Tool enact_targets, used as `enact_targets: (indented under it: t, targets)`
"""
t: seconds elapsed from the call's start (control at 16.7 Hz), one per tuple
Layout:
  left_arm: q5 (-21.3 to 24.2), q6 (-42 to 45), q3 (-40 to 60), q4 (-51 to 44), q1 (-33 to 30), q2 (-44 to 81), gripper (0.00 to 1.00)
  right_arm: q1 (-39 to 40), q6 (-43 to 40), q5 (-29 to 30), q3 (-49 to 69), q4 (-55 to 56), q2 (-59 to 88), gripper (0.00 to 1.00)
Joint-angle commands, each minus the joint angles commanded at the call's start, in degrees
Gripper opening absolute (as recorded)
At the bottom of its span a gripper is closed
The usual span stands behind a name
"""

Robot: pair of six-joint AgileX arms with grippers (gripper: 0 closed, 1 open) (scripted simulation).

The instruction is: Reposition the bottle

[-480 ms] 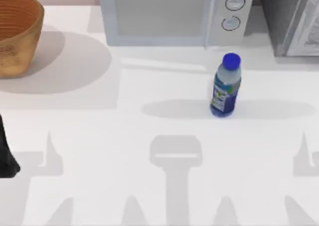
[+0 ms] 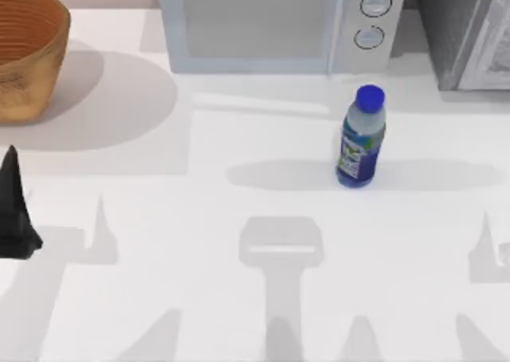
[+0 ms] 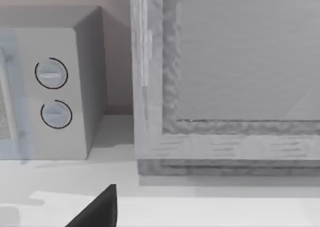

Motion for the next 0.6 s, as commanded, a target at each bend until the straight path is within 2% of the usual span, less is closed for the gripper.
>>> enact_targets:
  t: [0.24, 0.6]
  targets:
    - [0.50, 0.01, 6.54, 14.73, -6.60, 20.37, 1.00, 0.00, 0.00, 0.00, 0.00, 0.00, 0.00, 1.00]
    - [1.49, 0.27, 17.54, 40.23, -18.42, 61.37, 1.00, 0.00, 0.00, 0.00, 0.00, 0.00, 0.00, 1.00]
